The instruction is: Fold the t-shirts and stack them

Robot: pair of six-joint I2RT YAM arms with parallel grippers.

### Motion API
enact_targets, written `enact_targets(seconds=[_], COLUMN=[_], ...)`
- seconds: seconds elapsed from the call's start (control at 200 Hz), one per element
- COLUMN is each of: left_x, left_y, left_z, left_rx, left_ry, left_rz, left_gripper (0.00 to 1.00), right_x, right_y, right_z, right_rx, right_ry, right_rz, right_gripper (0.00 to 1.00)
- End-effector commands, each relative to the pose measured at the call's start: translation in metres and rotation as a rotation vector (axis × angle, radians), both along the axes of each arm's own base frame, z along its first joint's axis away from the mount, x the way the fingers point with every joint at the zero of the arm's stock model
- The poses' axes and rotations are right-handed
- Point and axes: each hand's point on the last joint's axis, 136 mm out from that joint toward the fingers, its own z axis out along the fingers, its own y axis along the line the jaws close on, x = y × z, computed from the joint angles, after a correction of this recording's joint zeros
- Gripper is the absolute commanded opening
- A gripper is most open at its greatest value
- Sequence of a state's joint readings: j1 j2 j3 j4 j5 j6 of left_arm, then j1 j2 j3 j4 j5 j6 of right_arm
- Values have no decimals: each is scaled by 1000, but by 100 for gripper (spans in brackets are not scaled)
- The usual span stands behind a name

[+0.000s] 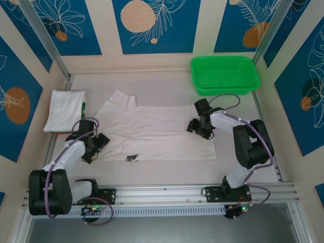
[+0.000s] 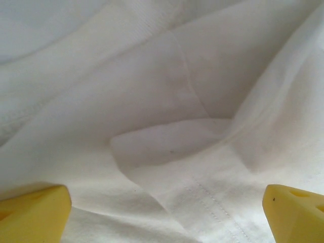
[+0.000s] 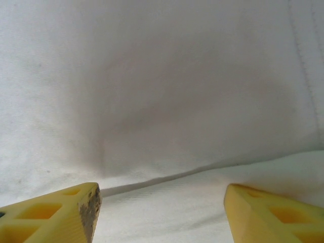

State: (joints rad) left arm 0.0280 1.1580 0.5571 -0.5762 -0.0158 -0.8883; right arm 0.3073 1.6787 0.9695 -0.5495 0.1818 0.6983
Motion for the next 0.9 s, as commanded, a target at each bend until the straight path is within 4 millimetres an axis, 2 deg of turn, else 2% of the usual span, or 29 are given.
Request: enact_targets(seconds=[0.0,0.16,0.255,0.375,0.455,0.56,0.745,0.895], left_x=[-17,5,22,67,99,132,185,221], left_y=[4,-4,-16,-36,-41,-40,-30,-31], left_z=[2,48,61,74,83,88,81,74], left_rx=[12,119,105,80,89,120,220,239], left_ry=[54,-38,-67,-191,-248,-231,-158,-127], left_rz=[-11,-139,-174,-232,-222,-183,-135,-107], left_gripper=[98,100,100,100,100,100,87,64], right_x=[-12,-25,-33,-31,-18,-5,9,11], right_y=[-11,-19,-27,-26,-10,5,22,26], right_z=[-9,-11,-12,-4,14,39,60,66], right_rx=[-35,-42,-64,-71,-23,2,48,66], right_ry=[70,93,109,71,-27,-131,-227,-255], right_rz=[7,-9,-17,6,38,82,131,135], right_gripper=[68,68,68,69,69,69,69,69])
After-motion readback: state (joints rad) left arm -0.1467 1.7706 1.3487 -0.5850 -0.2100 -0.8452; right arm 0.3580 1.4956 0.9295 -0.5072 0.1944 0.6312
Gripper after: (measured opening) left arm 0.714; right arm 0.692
